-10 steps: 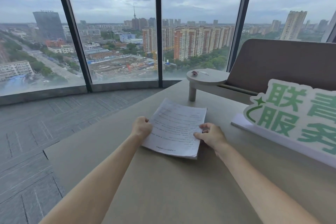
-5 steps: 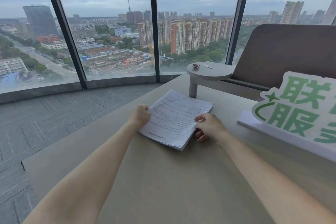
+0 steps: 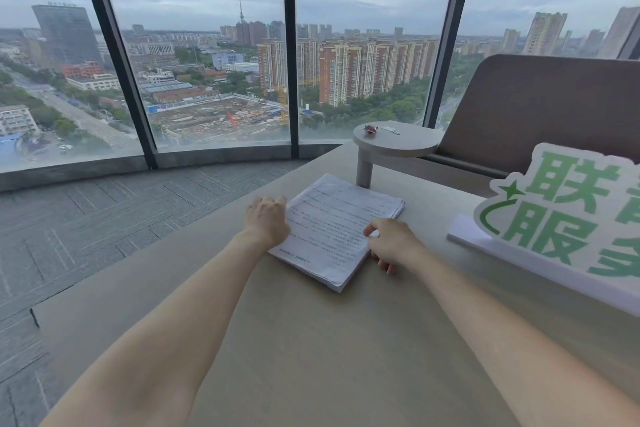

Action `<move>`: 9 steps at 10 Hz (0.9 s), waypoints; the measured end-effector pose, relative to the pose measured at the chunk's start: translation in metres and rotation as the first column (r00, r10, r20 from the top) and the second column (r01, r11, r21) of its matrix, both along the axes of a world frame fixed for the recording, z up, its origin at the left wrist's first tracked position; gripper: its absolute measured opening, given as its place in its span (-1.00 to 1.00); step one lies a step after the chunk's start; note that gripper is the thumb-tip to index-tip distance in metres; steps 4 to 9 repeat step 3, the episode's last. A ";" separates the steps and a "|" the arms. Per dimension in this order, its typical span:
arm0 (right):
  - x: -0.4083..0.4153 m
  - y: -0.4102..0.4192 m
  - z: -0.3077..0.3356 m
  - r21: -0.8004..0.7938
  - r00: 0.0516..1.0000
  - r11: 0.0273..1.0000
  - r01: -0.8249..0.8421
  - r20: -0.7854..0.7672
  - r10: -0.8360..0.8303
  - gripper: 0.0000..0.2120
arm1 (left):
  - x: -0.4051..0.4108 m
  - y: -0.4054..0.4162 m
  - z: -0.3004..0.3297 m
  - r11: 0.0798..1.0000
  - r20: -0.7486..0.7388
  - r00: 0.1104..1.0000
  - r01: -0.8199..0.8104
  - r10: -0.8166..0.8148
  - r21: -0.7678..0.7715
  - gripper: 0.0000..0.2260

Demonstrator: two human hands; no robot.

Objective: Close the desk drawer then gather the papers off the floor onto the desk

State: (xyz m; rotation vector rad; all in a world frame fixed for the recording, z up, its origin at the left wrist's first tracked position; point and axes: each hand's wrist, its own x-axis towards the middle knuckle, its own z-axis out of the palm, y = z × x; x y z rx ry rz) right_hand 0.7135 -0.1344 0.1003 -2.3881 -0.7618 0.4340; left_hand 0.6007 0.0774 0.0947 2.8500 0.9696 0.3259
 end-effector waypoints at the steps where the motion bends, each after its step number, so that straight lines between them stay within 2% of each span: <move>1: -0.004 0.000 0.005 -0.076 0.997 0.997 -0.034 0.062 0.038 -0.63 | -0.001 -0.004 0.003 0.999 0.016 1.000 0.005 -0.005 0.043 -0.63; 2: -0.012 -0.004 0.015 -0.117 0.990 0.993 -0.022 0.137 0.038 -0.55 | -0.009 -0.010 0.013 0.999 0.040 0.999 0.035 -0.035 0.012 -0.64; 3: -0.018 -0.007 0.019 -0.106 0.981 0.994 -0.014 0.191 0.034 -0.60 | -0.013 -0.013 0.018 0.998 0.082 0.995 0.061 -0.060 -0.007 -0.64; 9: -0.018 -0.007 0.019 -0.106 0.981 0.994 -0.014 0.191 0.034 -0.60 | -0.013 -0.013 0.018 0.998 0.082 0.995 0.061 -0.060 -0.007 -0.64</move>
